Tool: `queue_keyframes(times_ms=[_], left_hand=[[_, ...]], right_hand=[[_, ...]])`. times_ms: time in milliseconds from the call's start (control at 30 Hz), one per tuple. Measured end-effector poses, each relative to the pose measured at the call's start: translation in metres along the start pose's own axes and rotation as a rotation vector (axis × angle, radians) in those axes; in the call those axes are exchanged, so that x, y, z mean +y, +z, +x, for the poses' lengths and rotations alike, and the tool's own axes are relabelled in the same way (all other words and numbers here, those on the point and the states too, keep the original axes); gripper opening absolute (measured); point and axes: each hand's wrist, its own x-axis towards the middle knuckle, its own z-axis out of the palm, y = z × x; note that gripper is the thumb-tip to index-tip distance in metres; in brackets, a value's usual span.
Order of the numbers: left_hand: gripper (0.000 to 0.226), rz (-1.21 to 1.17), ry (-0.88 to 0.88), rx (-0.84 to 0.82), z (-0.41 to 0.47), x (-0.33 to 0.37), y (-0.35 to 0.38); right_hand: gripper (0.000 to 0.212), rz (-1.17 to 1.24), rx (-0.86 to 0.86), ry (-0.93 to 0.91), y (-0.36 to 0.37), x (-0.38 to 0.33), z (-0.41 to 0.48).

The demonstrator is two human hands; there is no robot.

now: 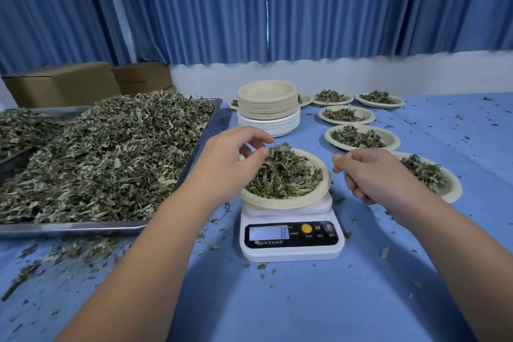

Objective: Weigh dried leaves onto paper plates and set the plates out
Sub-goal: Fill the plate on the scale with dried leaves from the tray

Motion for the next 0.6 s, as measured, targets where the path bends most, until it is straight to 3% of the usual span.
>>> queue_keyframes(times_ms=[133, 333, 500, 600], left_hand=[[0.020, 0.212, 0.066, -0.194, 0.016, 0.006, 0.010], [0.047, 0.440, 0.038, -0.503, 0.046, 0.018, 0.016], [0.050, 0.579, -0.016, -0.665, 0.062, 0.029, 0.019], [0.044, 0.654, -0.002, -0.677, 0.063, 0.030, 0.023]], right_hand=[[0.030, 0.011, -0.001, -0.002, 0.001, -0.001, 0.000], [0.030, 0.009, 0.007, -0.020, 0.002, -0.002, 0.002], [0.030, 0.010, 0.008, -0.035, 0.000, -0.002, 0.003], [0.030, 0.004, 0.017, -0.039, -0.001, -0.002, 0.003]])
